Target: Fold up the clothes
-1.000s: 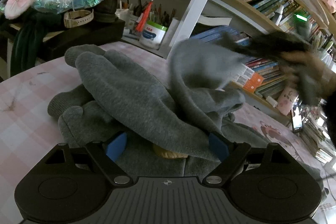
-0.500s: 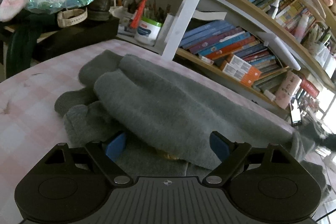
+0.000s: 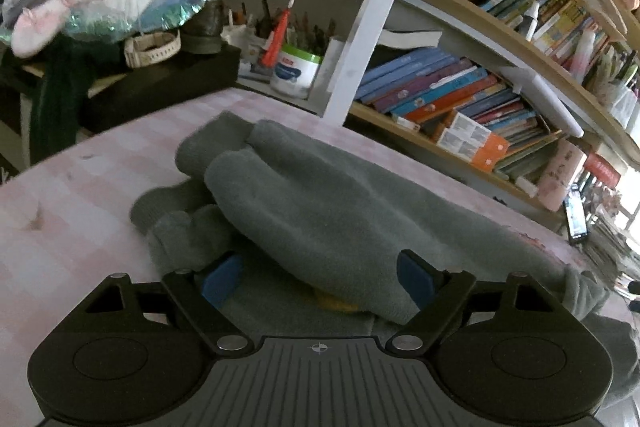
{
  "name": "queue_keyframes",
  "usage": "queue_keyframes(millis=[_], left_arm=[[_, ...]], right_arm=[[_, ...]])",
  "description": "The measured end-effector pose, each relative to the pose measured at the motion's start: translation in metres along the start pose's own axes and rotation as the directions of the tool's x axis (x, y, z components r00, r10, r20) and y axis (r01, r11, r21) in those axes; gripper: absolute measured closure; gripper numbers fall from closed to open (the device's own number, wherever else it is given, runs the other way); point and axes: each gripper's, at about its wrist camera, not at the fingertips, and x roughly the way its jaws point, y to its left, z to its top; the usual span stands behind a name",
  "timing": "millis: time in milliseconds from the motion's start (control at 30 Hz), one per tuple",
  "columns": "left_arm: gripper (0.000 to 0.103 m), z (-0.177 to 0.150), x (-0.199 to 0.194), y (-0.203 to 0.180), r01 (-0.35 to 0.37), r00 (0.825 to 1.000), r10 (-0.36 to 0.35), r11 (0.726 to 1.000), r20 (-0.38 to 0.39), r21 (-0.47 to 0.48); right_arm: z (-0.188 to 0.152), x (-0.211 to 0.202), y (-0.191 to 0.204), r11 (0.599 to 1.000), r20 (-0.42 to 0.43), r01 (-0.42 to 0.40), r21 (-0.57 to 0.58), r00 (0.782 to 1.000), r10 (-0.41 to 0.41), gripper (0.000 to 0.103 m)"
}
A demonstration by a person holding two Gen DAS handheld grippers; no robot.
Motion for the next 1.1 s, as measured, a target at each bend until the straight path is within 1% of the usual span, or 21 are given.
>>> queue_keyframes(millis=[100, 233, 300, 367, 433, 467, 500, 533, 567, 600, 633, 700, 733, 833, 867, 900, 933, 967, 1000, 1033, 1100], left_arm=[[0.021, 0.009, -0.001, 0.002, 0.029, 1.0, -0.029, 0.999, 0.011, -0.035], [0.027, 0.02, 0.009, 0.004, 0.03, 0.999, -0.032, 0.998, -0.033, -0.052], [0.04, 0.023, 0.019, 0.006, 0.031, 0.996, -0.036, 0.997, -0.076, -0.069], [0.049, 0.025, 0.03, 0.011, 0.039, 0.99, -0.052, 0.994, -0.129, -0.099], [0.056, 0.027, 0.035, 0.014, 0.049, 0.988, -0.064, 0.993, -0.139, -0.108], [0.068, 0.029, 0.037, 0.016, 0.068, 0.985, -0.087, 0.99, -0.15, -0.123], [0.081, 0.031, 0.039, 0.017, 0.088, 0.981, -0.11, 0.987, -0.161, -0.138], [0.084, 0.033, 0.04, 0.018, 0.108, 0.977, -0.136, 0.98, -0.167, -0.164], [0.093, 0.038, 0.041, 0.02, 0.132, 0.973, -0.164, 0.973, -0.16, -0.191], [0.095, 0.044, 0.042, 0.021, 0.156, 0.97, -0.192, 0.963, -0.152, -0.218], [0.095, 0.049, 0.043, 0.022, 0.18, 0.965, -0.22, 0.953, -0.143, -0.245], [0.096, 0.064, 0.049, 0.019, 0.225, 0.959, -0.263, 0.932, -0.102, -0.284], [0.096, 0.071, 0.052, 0.016, 0.244, 0.957, -0.279, 0.924, -0.081, -0.295], [0.096, 0.097, 0.07, 0.008, 0.289, 0.952, -0.307, 0.891, 0.004, -0.349], [0.095, 0.104, 0.078, 0.01, 0.276, 0.958, -0.284, 0.872, 0.042, -0.403], [0.092, 0.111, 0.086, 0.012, 0.265, 0.963, -0.258, 0.849, 0.079, -0.456], [0.089, 0.113, 0.099, 0.02, 0.229, 0.972, -0.219, 0.794, 0.086, -0.563], [0.081, 0.115, 0.112, 0.029, 0.192, 0.98, -0.179, 0.726, 0.088, -0.661], [0.073, 0.114, 0.121, 0.035, 0.164, 0.985, -0.154, 0.671, 0.081, -0.723], [0.069, 0.115, 0.128, 0.038, 0.137, 0.989, -0.129, 0.647, 0.069, -0.75], [0.058, 0.119, 0.13, 0.034, 0.084, 0.996, -0.082, 0.713, 0.035, -0.696]], right_arm=[[0.011, 0.004, 0.018, 0.99, 0.002, -0.004, -0.143, 1.0, 0.005, 0.036], [0.021, 0.043, 0.026, 0.967, -0.094, -0.023, -0.255, 0.996, -0.001, 0.03], [0.026, 0.064, 0.028, 0.951, -0.145, -0.036, -0.307, 0.989, -0.009, 0.03], [0.03, 0.085, 0.031, 0.933, -0.195, -0.052, -0.356, 0.981, -0.019, 0.03], [0.035, 0.106, 0.034, 0.912, -0.244, -0.071, -0.404, 0.969, -0.033, 0.031], [0.037, 0.116, 0.036, 0.901, -0.268, -0.081, -0.427, 0.963, -0.04, 0.033], [0.04, 0.127, 0.037, 0.889, -0.291, -0.092, -0.45, 0.955, -0.048, 0.042], [0.038, 0.131, 0.037, 0.881, -0.312, -0.113, -0.46, 0.949, -0.041, 0.053], [0.036, 0.131, 0.036, 0.874, -0.315, -0.132, -0.468, 0.949, -0.026, 0.056], [0.034, 0.128, 0.035, 0.87, -0.317, -0.149, -0.469, 0.948, -0.008, 0.062], [0.034, 0.126, 0.034, 0.868, -0.321, -0.167, -0.467, 0.947, 0.009, 0.074], [0.036, 0.121, 0.031, 0.876, -0.317, -0.189, -0.444, 0.947, 0.043, 0.081], [0.038, 0.118, 0.03, 0.881, -0.306, -0.188, -0.435, 0.951, 0.052, 0.092], [0.056, 0.105, 0.015, 0.936, -0.165, -0.135, -0.325, 0.983, 0.085, 0.092], [0.062, 0.103, 0.007, 0.958, -0.116, -0.117, -0.263, 0.989, 0.089, 0.092], [0.065, 0.104, -0.001, 0.973, -0.084, -0.082, -0.218, 0.994, 0.065, 0.092], [0.067, 0.106, -0.008, 0.983, -0.059, -0.04, -0.181, 0.998, 0.029, 0.092], [0.069, 0.108, -0.015, 0.99, -0.036, 0.002, -0.143, 0.999, -0.007, 0.092], [0.067, 0.109, -0.021, 0.993, -0.036, 0.023, -0.119, 0.999, -0.027, 0.092], [0.065, 0.111, -0.025, 0.994, -0.046, 0.036, -0.101, 0.998, -0.041, 0.091], [0.06, 0.111, -0.033, 0.995, -0.057, 0.06, -0.082, 0.996, -0.065, 0.087]])
